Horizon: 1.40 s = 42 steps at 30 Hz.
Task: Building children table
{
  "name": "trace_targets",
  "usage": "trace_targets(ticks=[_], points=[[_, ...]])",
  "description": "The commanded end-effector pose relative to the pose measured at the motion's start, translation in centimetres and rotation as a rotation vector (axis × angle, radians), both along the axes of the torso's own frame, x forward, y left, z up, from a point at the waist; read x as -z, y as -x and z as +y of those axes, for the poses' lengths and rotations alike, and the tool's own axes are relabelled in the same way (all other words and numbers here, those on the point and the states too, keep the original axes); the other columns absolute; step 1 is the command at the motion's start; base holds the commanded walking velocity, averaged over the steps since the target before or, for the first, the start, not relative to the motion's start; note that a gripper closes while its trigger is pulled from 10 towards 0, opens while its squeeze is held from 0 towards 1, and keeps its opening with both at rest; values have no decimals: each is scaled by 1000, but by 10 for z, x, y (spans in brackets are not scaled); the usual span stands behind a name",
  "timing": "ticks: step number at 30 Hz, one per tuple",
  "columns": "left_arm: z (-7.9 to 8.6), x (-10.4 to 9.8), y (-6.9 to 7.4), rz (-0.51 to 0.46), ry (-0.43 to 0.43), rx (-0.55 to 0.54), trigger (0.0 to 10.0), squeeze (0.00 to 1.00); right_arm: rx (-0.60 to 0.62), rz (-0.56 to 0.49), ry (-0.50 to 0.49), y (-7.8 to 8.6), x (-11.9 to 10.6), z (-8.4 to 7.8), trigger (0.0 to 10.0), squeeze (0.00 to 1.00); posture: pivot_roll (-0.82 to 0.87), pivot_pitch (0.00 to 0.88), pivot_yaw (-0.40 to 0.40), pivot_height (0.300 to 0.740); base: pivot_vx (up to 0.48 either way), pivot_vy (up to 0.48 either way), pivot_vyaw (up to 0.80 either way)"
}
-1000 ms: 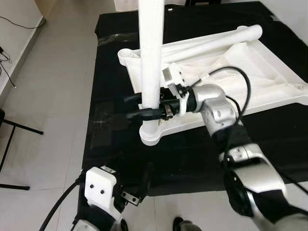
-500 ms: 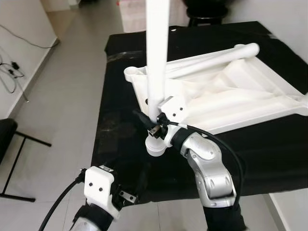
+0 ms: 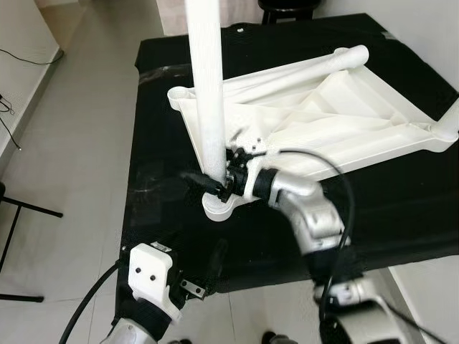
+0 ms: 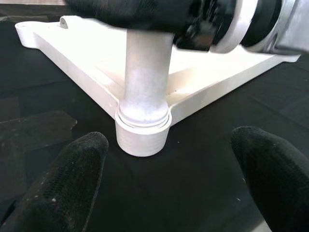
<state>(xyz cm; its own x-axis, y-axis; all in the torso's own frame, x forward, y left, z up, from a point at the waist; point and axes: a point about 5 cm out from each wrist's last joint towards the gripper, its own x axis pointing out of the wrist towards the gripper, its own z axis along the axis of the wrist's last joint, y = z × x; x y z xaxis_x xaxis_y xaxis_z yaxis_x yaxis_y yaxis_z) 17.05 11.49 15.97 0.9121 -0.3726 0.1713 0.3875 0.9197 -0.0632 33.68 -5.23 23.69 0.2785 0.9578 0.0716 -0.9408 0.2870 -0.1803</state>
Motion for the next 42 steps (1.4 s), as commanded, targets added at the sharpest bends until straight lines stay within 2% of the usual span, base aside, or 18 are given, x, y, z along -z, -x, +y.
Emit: trace_targets(ticks=[1,2,4,11,12,13,25,28,30,31,32,33,34,35,36,37,38,42], points=[[0,3,2,18,1,2,10000,0,-84,8,6,4,5,4,10000,1000,37,226,16,740,0,0,0],[-1,3,3,18,1,1,10000,0,-158,9,25,2,0,3,10000,0,48,233,14,740,0,0,0],[-2,2,6,19,2,0,10000,0,-281,18,45,-2,-11,3,10000,0,58,239,14,740,0,0,0],[-3,1,10,25,1,0,10000,0,-416,53,67,-9,-17,6,9922,0,93,255,11,740,0,0,0],[-3,1,11,26,1,0,10000,0,-429,56,66,-11,-17,6,3686,0,93,255,11,740,0,0,0],[-4,0,12,28,0,1,10000,0,-444,61,66,-11,-16,7,0,0,103,261,11,740,0,0,0],[-4,0,13,33,1,4,10000,0,-469,43,71,-13,-14,-4,0,0,68,265,17,740,0,0,0],[-4,0,12,32,4,5,10000,0,-363,2,70,-11,-8,-11,0,0,53,264,11,740,0,0,0],[-4,0,11,30,6,4,10000,0,-221,7,51,-6,3,-15,0,0,36,266,5,740,0,0,0],[-4,0,11,30,6,4,10000,0,-221,7,51,-6,3,-15,0,0,36,266,5,740,0,0,0],[-3,1,11,30,6,3,10000,0,-114,48,57,0,15,-13,0,0,9,266,-6,740,0,0,0],[-2,1,10,29,7,2,10000,0,111,91,78,7,38,-5,0,0,-3,262,-5,740,0,0,0],[-2,1,10,29,7,2,10000,0,111,91,78,7,38,-5,0,0,-3,262,-5,740,0,0,0],[0,0,9,27,8,2,10000,0,432,154,102,14,60,-5,0,0,-8,272,2,740,0,0,0],[0,0,8,25,8,6,10000,0,581,166,138,32,76,-6,0,0,-1,265,16,740,0,0,0],[0,0,8,25,8,6,10000,0,581,166,138,32,76,-6,0,0,-1,265,16,740,0,0,0],[1,1,6,24,6,8,10000,0,614,159,158,43,81,-4,0,0,-4,263,20,740,0,0,0],[3,2,4,25,4,9,10000,0,573,130,163,41,79,-1,0,0,-15,242,26,740,0,0,0]])
